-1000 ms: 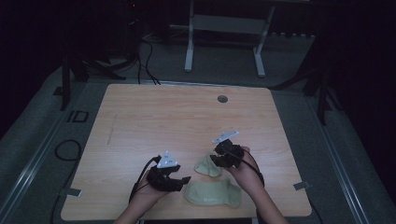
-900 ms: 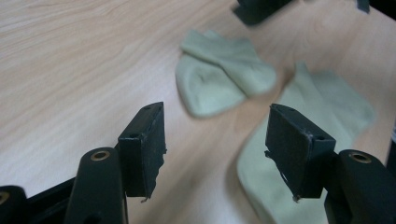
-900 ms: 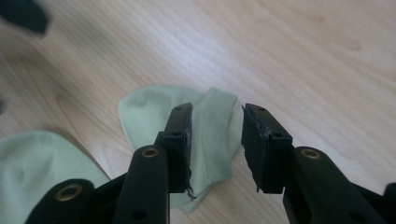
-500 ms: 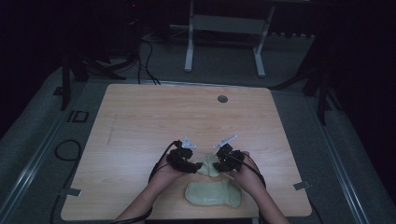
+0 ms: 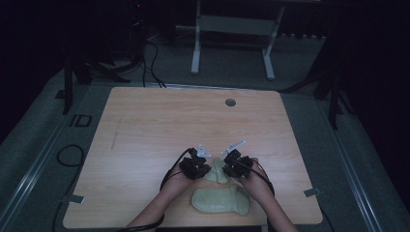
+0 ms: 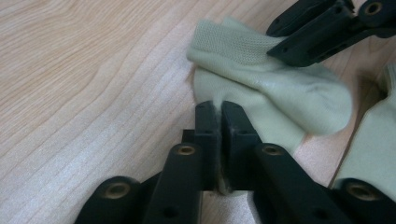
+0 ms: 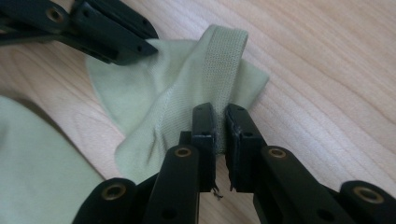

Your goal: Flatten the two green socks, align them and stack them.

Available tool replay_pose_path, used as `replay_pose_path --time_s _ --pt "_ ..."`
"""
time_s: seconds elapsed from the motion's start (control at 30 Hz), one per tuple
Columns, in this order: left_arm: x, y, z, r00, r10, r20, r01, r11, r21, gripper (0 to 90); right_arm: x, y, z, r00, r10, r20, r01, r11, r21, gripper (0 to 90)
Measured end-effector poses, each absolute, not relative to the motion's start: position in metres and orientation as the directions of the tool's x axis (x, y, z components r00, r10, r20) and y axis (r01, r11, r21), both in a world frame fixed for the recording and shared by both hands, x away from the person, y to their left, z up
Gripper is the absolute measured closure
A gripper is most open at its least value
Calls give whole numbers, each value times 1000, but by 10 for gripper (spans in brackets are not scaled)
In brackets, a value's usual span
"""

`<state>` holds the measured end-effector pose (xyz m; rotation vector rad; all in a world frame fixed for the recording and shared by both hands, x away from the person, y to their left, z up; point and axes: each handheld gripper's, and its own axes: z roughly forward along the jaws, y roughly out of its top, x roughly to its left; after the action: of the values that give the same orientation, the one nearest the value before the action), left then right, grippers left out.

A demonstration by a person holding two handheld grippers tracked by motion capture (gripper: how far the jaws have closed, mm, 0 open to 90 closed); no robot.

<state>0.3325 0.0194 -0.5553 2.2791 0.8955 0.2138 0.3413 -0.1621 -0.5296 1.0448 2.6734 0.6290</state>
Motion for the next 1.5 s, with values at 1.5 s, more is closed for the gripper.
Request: replay_pose_path --time_s 1.5 --pt "322 18 -549 759 644 -97 564 -576 592 893 321 -225 -539 -666 746 25 666 579 470 832"
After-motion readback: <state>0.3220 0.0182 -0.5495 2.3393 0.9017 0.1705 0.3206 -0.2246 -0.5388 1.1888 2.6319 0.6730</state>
